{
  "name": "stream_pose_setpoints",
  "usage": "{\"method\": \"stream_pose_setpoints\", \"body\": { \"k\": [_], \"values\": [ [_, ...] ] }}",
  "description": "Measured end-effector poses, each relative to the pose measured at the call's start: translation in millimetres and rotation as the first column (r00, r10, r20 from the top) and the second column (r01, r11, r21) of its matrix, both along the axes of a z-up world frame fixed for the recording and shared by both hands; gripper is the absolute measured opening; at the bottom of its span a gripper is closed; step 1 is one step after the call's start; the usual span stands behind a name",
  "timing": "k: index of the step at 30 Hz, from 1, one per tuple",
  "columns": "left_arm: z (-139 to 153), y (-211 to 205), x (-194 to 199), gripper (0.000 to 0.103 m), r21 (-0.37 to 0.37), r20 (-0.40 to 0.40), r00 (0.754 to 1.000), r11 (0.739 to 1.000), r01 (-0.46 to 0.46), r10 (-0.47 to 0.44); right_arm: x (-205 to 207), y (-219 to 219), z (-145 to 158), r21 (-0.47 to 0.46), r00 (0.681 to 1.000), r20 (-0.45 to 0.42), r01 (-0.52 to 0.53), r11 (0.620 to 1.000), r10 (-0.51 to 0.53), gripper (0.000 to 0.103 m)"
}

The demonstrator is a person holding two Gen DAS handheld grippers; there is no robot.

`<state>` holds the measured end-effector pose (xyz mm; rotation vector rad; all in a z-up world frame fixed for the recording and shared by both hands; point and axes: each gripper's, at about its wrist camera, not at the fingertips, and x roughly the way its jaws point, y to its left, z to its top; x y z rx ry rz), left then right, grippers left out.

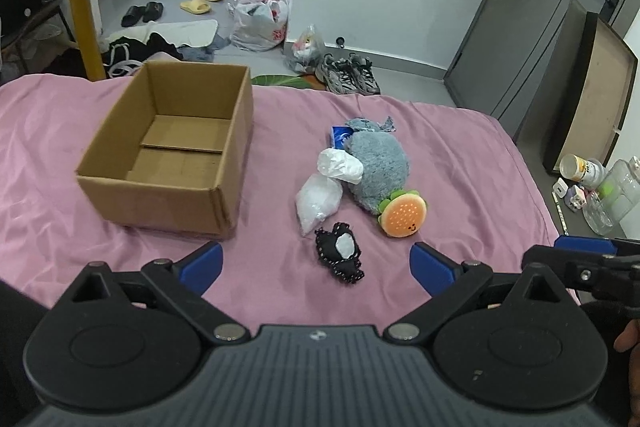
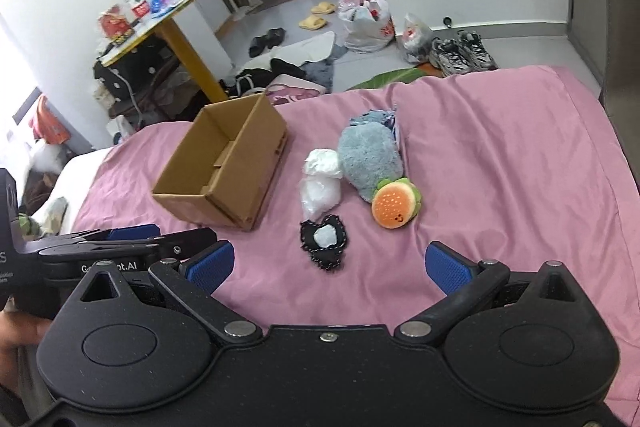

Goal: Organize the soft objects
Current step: 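Grasp the black-and-white plush with the left tool while the right tool grasps the hamburger plush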

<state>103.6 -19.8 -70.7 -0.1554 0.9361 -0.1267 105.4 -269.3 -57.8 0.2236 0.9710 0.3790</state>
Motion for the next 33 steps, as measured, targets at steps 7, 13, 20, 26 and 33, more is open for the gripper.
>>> {"method": "stream_pose_setpoints", "body": {
  "k": [7,13,20,26,33],
  "values": [
    [-25,-5,26,0.09,-0.017,-0.055,0.998,1.0,-0.015,0.014,25,-2,-11,-0.005,0.997,-0.026,0.07,0.998,-0.07,0.103],
    [-41,-6,41,0.081,-0.04,-0.096,0.995,0.999,-0.036,0.032,43,-4,-24,0.003,0.992,-0.046,0.114,0.993,-0.114,0.103],
    [-63,-17,62,0.07,-0.044,-0.137,0.989,0.998,-0.054,0.048,59,-11,-39,0.048,0.982,-0.094,0.171,0.984,-0.166,0.103],
    [-92,-29,79,0.07,-0.035,-0.201,0.978,0.998,-0.057,0.048,73,-13,-58,0.043,0.968,-0.156,0.205,0.978,-0.196,0.103],
    [-112,-36,97,0.066,-0.025,-0.239,0.97,0.998,-0.058,0.05,93,-10,-83,0.014,0.955,-0.227,0.201,0.979,-0.193,0.103]
  ]
}}
